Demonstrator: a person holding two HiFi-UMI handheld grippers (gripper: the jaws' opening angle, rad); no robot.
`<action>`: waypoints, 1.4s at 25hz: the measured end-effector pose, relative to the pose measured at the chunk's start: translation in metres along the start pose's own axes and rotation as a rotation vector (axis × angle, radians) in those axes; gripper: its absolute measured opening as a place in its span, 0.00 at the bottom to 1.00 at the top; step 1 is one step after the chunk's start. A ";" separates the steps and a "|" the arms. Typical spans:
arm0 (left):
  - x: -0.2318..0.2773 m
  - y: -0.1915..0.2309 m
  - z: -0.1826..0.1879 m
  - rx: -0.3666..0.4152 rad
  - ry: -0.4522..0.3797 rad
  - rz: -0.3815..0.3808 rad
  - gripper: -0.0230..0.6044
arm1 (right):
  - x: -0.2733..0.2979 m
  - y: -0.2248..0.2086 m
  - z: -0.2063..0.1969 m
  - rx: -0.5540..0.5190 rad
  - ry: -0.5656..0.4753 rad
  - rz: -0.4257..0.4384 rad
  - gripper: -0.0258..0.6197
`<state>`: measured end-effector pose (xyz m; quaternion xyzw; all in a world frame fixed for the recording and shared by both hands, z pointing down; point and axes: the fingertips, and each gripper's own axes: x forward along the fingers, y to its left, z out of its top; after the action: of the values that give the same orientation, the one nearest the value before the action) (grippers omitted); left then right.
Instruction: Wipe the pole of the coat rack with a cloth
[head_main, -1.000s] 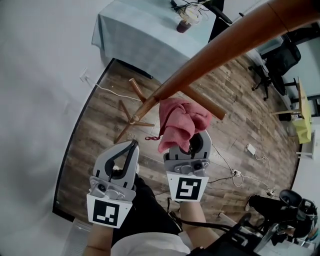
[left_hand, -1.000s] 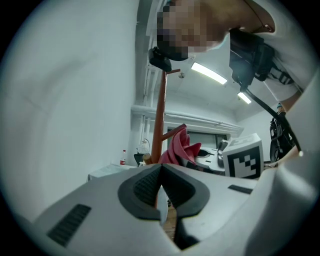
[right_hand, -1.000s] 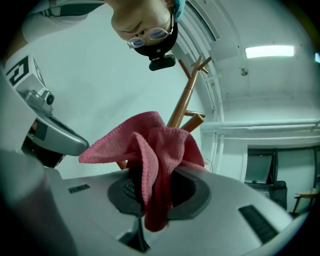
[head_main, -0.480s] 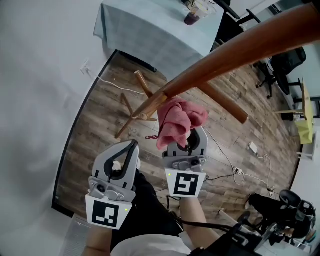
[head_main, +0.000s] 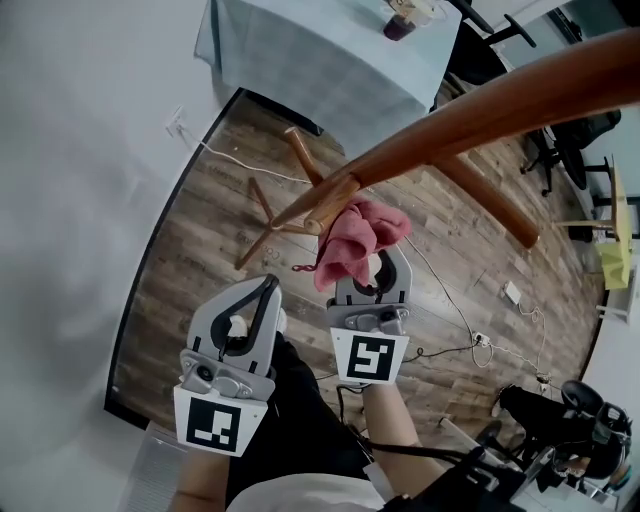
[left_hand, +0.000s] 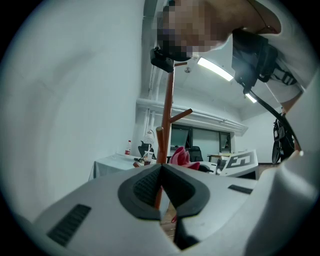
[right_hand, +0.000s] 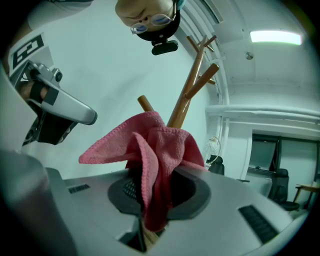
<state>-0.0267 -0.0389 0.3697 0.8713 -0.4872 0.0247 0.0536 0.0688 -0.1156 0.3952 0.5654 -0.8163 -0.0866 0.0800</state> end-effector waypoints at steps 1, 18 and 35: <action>-0.001 0.001 -0.001 -0.001 0.001 0.001 0.06 | 0.000 0.002 -0.002 0.005 0.002 0.000 0.17; -0.008 0.010 -0.022 -0.030 0.038 0.012 0.06 | 0.011 0.026 -0.047 0.029 0.063 0.015 0.17; -0.025 0.034 -0.019 -0.039 0.029 0.094 0.06 | -0.019 0.027 0.027 -0.065 -0.051 -0.027 0.17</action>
<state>-0.0690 -0.0329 0.3890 0.8457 -0.5273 0.0303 0.0763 0.0444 -0.0868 0.3748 0.5712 -0.8071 -0.1285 0.0764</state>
